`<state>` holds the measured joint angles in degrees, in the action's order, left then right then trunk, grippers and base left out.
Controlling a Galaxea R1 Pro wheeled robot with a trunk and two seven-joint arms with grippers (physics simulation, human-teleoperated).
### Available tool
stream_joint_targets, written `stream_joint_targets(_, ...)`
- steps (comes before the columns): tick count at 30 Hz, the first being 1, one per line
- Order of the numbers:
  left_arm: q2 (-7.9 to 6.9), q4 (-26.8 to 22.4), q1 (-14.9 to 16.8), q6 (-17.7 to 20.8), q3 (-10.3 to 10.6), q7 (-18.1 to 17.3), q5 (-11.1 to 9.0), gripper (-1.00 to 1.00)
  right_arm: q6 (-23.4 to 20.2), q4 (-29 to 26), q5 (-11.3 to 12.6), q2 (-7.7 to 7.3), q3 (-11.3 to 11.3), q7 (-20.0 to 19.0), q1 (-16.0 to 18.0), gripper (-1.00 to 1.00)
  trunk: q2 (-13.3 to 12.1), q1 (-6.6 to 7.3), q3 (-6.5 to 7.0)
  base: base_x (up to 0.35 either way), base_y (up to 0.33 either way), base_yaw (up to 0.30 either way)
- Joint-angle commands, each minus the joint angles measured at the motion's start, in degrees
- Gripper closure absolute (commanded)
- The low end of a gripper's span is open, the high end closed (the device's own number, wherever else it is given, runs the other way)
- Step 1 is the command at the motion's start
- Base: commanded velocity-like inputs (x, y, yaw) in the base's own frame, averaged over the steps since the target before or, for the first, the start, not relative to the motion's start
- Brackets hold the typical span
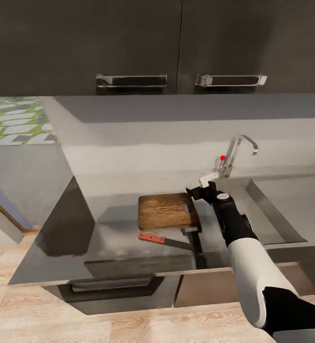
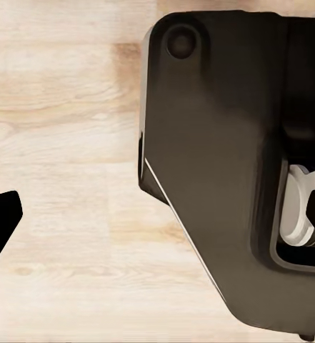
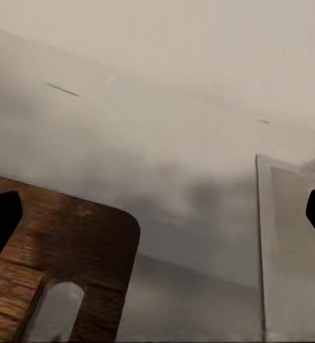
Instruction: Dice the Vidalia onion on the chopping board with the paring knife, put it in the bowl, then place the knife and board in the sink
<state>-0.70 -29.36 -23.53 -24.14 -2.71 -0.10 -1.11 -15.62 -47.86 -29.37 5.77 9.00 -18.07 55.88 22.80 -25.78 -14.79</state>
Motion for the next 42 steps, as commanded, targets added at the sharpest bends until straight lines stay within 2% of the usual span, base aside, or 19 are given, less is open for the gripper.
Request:
stream_joint_targets(1,0.0,-0.1,0.0,-0.1,0.0,0.0,-0.1,-1.0,0.3,-0.1,-0.4,0.31,0.3,-0.3,-0.3,-1.0,0.1,0.0,-0.1,-0.345,0.0,0.0)
stream_joint_targets(12,0.0,0.0,0.0,0.0,0.0,0.0,-0.1,-1.0,1.1,-0.2,-0.1,1.27,0.3,0.2,-2.6,-1.0,0.1,0.0,-0.1,-0.345,0.0,0.0)
stream_joint_targets(15,0.0,0.1,0.0,0.0,0.0,0.0,-0.1,-1.0,1.2,-0.2,-0.1,2.02,0.3,0.2,-3.0,-1.0,0.1,0.0,-0.1,-0.253,0.0,0.0)
stream_joint_targets(22,0.0,0.1,0.0,0.0,0.0,0.0,-0.2,-1.0,1.1,-0.3,-0.1,2.45,0.3,0.2,-3.2,-1.0,0.1,0.0,-0.07,-0.065,0.0,-0.024)
stream_joint_targets(30,0.0,0.1,0.0,-0.1,0.0,0.0,-0.2,-1.0,0.7,-4.9,-0.1,2.5,0.5,0.2,-3.2,-1.0,0.1,0.0,0.37,-0.005,0.0,-0.187)
stream_joint_targets(33,0.0,0.1,0.0,0.0,0.0,0.0,-0.2,-1.0,0.7,-5.5,-0.1,2.49,1.0,0.1,-3.2,-1.0,0.1,0.0,0.57,-0.001,0.0,-0.218)
stream_joint_targets(37,0.0,0.1,0.0,0.0,0.0,0.0,-0.2,-1.0,0.7,-5.9,-0.1,2.49,3.6,0.1,-3.2,-1.0,0.1,0.0,0.83,0.0,0.0,-0.222)
stream_joint_targets(42,0.0,0.1,0.0,0.0,0.0,0.0,-0.2,-1.0,0.9,-6.0,-0.2,2.49,4.6,0.2,-3.2,-1.0,0.1,0.0,1.17,0.0,0.0,-0.224)
